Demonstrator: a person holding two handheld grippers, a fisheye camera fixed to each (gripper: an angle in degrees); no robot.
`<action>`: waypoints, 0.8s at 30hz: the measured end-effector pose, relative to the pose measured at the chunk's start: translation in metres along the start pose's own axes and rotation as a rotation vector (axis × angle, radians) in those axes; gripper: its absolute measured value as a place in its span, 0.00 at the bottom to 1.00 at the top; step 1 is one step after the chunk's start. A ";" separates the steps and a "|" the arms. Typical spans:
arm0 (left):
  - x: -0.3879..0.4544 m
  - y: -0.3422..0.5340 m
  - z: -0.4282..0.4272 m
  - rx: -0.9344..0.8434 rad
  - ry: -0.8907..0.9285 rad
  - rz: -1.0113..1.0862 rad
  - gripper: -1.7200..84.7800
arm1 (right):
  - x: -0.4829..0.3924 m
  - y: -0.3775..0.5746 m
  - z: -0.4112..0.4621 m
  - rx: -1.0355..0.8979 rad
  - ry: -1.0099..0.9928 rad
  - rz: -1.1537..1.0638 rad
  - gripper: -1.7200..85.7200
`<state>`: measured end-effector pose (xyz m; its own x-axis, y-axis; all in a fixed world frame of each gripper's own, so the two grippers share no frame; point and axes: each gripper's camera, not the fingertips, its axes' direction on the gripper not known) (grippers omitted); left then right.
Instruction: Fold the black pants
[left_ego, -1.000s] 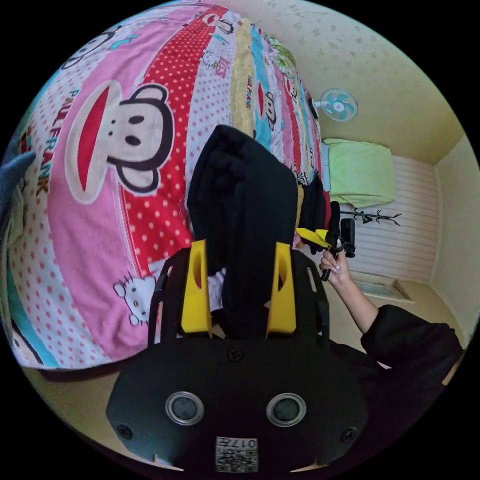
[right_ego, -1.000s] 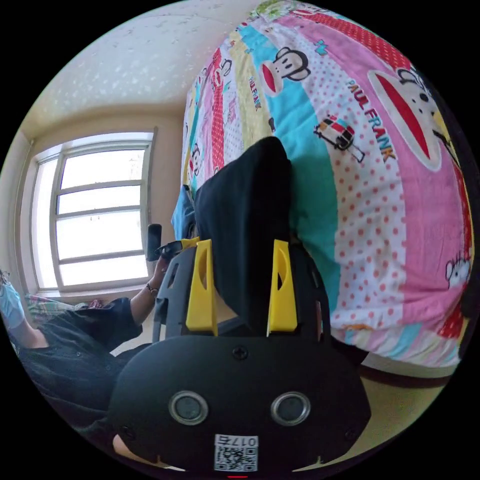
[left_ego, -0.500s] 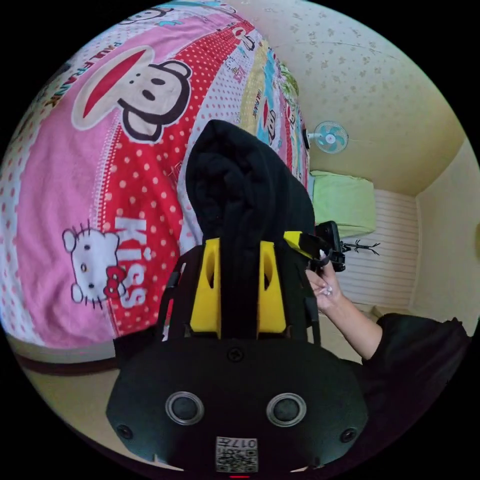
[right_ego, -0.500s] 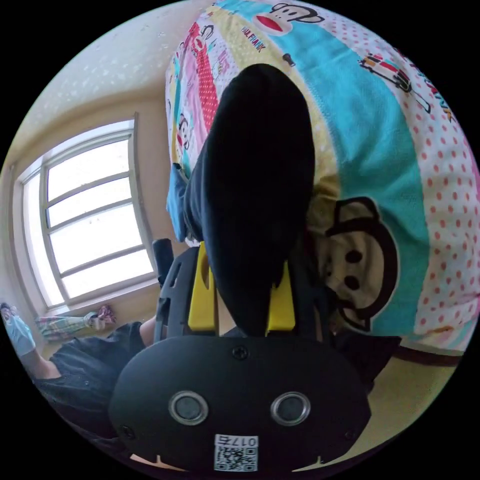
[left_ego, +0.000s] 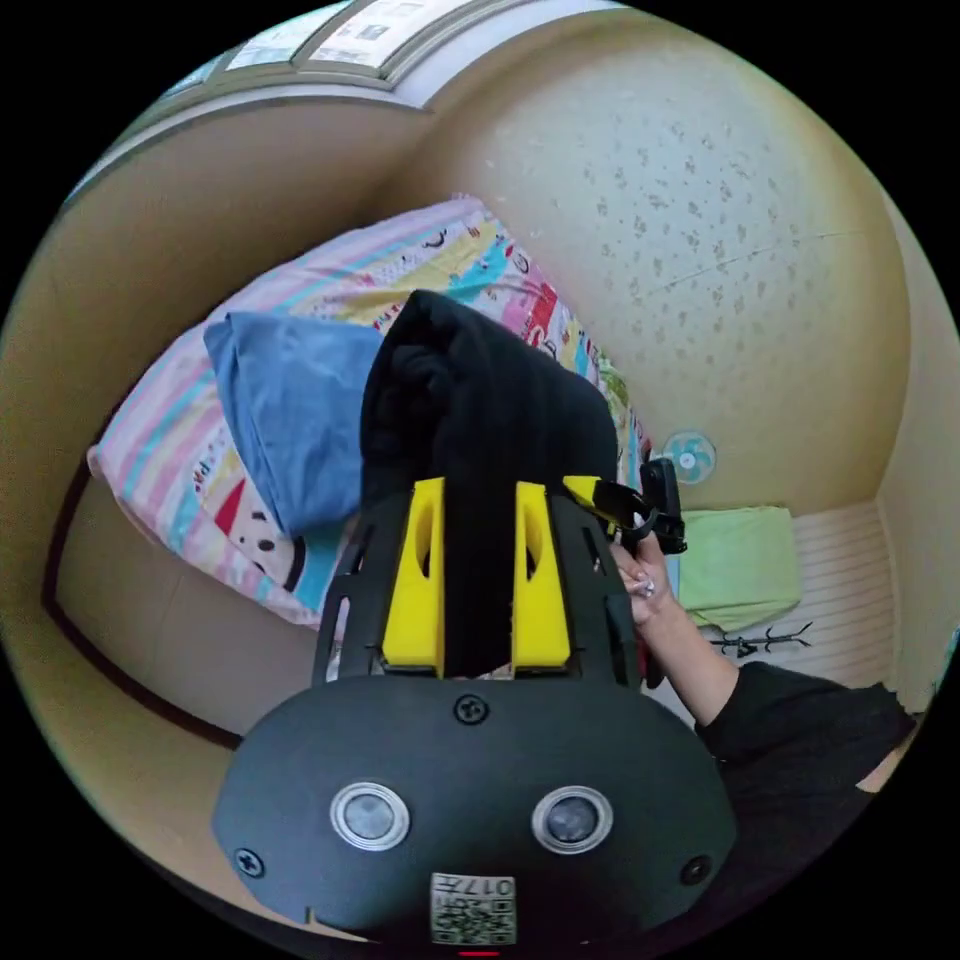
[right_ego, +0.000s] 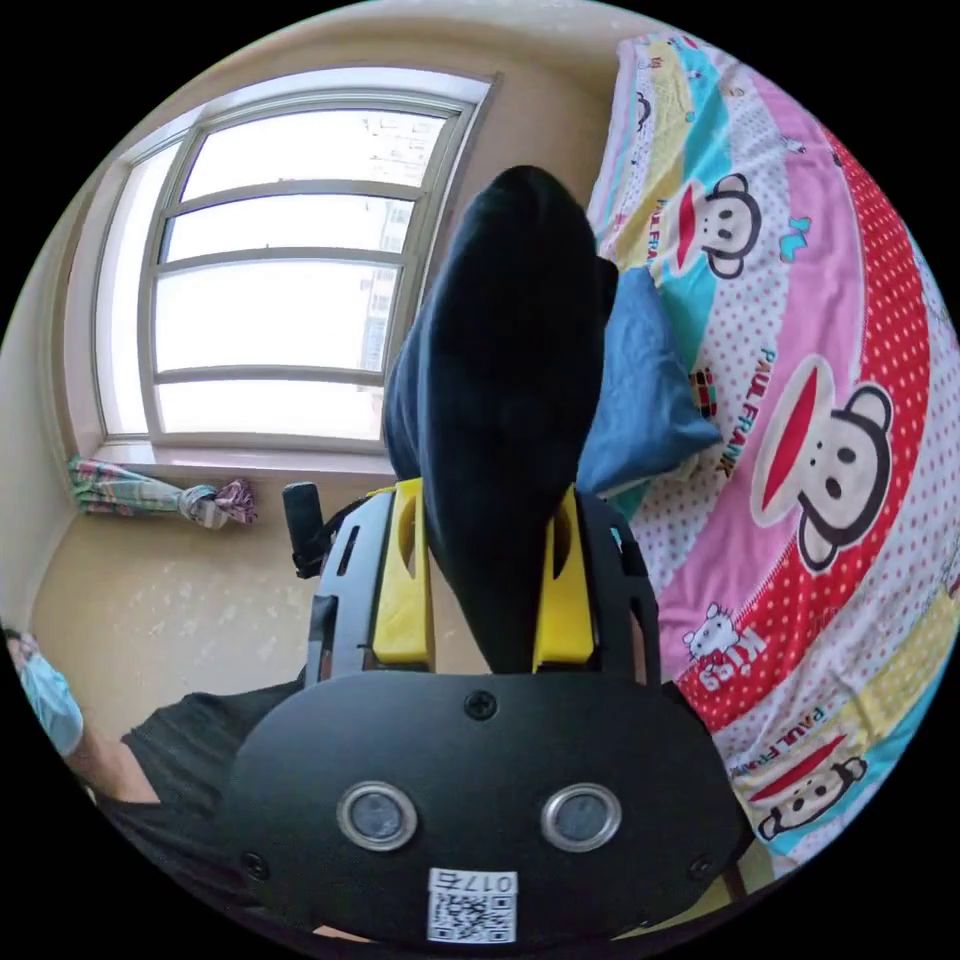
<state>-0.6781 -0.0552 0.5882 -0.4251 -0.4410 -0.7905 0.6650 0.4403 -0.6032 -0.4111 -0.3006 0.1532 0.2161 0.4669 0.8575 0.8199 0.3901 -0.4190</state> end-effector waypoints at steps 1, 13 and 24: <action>-0.018 -0.022 -0.017 0.009 -0.064 -0.062 0.15 | -0.001 -0.023 0.007 -0.029 0.029 0.041 0.18; -0.239 0.382 0.093 -0.996 -0.280 -0.905 0.01 | 0.216 0.278 -0.014 -0.766 1.001 0.408 0.03; -0.221 0.537 -0.035 -0.928 -0.252 -1.237 0.01 | 0.211 0.902 -0.136 -0.199 0.210 1.813 0.02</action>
<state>-0.2482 0.3057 0.4351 -0.2274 -0.9517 0.2061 -0.6422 -0.0125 -0.7664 0.4461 0.0422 -0.0038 0.8451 0.0555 -0.5316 -0.4308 -0.5180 -0.7390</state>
